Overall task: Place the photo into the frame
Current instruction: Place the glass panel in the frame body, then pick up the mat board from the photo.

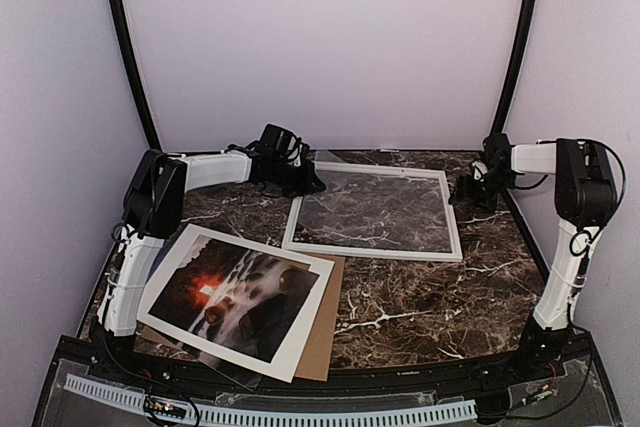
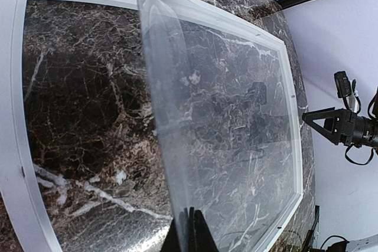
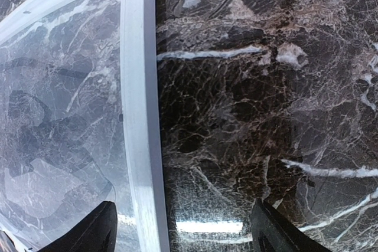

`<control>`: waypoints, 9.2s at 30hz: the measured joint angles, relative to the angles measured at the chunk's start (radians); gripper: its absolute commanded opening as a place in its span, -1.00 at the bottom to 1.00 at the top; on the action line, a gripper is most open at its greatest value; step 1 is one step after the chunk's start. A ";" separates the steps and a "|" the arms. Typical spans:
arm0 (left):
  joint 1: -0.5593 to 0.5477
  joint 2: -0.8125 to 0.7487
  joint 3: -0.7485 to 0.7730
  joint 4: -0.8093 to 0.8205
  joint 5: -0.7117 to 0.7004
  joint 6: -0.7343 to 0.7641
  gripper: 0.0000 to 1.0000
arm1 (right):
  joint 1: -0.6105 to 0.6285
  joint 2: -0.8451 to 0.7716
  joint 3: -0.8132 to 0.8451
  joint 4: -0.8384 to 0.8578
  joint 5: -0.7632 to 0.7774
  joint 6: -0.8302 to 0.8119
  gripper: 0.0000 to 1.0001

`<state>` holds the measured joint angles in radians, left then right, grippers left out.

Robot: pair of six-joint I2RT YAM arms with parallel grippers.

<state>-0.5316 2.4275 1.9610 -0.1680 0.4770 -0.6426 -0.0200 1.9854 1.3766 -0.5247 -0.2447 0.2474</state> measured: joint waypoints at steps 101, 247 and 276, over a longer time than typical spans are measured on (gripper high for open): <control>0.015 0.000 -0.012 -0.020 -0.003 -0.016 -1.00 | 0.000 -0.001 0.000 0.002 0.017 -0.003 0.97; 0.032 -0.198 -0.059 -0.291 -0.399 0.266 0.18 | 0.241 0.146 0.212 -0.031 -0.108 0.014 0.97; 0.206 -1.066 -1.061 -0.270 -0.435 0.190 0.37 | 0.828 -0.107 0.037 0.050 -0.052 0.183 0.88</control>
<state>-0.3260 1.3617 0.9005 -0.4381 0.0418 -0.4530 0.8078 1.8786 1.4139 -0.4751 -0.2970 0.4309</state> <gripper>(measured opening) 0.686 0.953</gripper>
